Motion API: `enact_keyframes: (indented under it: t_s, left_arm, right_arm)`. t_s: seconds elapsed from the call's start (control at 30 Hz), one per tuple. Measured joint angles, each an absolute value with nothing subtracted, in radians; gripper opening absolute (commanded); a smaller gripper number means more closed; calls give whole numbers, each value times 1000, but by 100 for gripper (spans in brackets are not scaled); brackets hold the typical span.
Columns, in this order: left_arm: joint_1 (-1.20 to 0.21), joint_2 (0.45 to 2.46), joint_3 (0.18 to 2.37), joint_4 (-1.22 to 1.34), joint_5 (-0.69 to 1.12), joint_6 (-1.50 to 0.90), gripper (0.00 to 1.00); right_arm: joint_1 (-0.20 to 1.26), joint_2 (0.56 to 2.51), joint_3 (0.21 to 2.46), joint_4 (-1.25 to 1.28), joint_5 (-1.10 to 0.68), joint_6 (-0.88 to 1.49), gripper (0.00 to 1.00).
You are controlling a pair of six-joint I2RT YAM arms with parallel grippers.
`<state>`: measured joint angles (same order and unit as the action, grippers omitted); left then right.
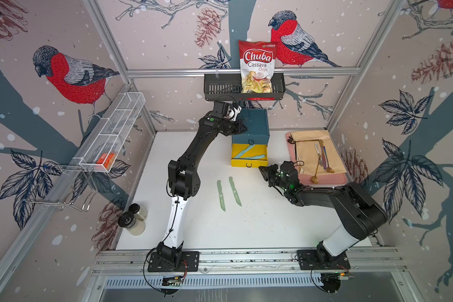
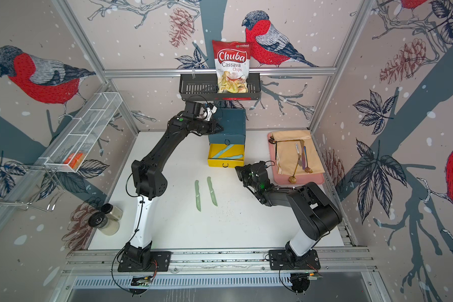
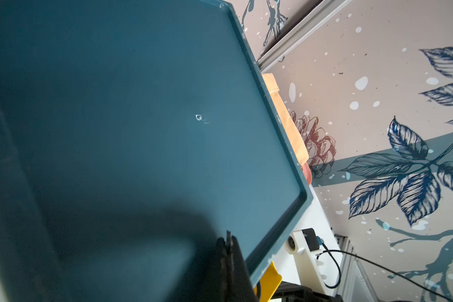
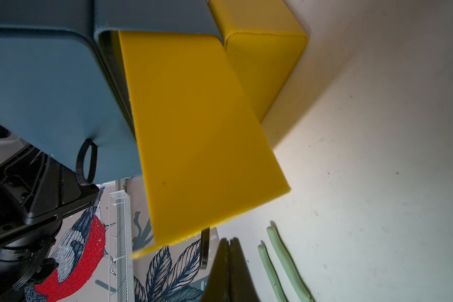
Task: Place the fruit knives into the drawer by color
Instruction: Close the drawer in the storage box.
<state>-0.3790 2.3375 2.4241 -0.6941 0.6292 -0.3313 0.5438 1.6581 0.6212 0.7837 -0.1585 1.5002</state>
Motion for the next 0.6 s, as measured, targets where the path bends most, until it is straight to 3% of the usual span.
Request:
enact_keyframes:
  t_s: [0.6]
  left_arm:
    - [-374, 2358, 2408, -628, 683, -318, 0]
  right_arm:
    - [495, 1913, 818, 940, -217, 1550, 0]
